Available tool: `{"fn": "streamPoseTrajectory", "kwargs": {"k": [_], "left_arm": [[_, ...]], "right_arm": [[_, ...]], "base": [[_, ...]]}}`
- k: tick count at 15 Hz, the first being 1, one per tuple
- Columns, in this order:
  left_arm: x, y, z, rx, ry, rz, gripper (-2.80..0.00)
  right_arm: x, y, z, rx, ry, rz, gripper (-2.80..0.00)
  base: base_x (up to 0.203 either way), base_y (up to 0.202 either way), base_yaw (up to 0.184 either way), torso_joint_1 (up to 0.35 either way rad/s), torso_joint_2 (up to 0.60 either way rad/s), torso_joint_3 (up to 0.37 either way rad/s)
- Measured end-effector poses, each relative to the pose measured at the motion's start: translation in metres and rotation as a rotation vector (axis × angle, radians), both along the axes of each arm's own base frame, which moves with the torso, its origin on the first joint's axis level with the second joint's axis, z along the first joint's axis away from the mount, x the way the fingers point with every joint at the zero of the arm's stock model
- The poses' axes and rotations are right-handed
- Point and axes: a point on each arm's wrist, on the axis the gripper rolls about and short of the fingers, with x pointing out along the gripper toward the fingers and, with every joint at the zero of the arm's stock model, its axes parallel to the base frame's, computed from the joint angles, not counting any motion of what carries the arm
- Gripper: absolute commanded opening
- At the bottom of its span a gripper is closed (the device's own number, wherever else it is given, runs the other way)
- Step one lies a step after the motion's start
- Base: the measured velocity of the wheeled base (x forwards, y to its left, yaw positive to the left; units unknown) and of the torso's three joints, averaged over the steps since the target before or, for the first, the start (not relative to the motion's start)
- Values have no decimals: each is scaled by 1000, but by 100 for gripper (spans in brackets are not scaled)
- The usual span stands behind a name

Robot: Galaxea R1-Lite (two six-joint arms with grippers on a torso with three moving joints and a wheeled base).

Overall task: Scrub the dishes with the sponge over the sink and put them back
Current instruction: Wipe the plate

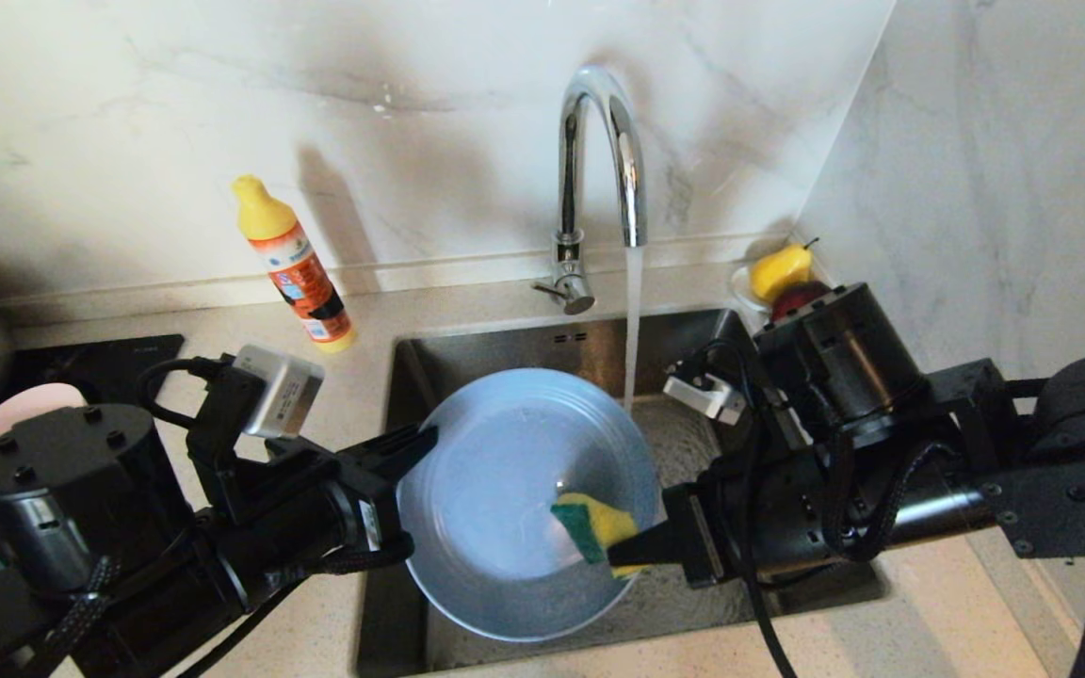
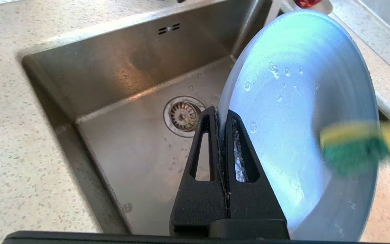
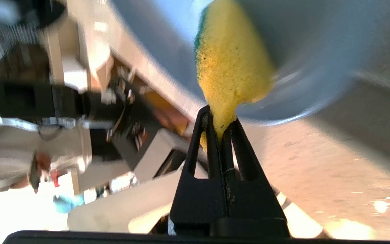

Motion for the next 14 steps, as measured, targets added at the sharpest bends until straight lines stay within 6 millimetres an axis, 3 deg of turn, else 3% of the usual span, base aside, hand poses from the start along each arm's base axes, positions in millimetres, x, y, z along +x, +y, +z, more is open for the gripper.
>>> {"fn": "streamPoseTrajectory", "kwargs": {"k": [5, 8, 11, 14], "left_arm": [[1, 0, 0, -3, 3, 10, -280], [3, -1, -1, -21, 19, 14, -280], [8, -4, -2, -51, 40, 37, -280], [18, -8, -2, -92, 68, 48, -280]], "right_arm": [[-10, 35, -12, 6, -4, 97, -280], [-8, 41, -10, 9, -30, 85, -280], [-10, 28, 14, 55, -87, 50, -280], [-16, -14, 57, 141, -189, -37, -280]], "base": [[0, 0, 0, 0, 0, 0], [0, 0, 0, 0, 0, 0], [0, 0, 0, 0, 0, 0], [0, 0, 0, 0, 0, 0]]}}
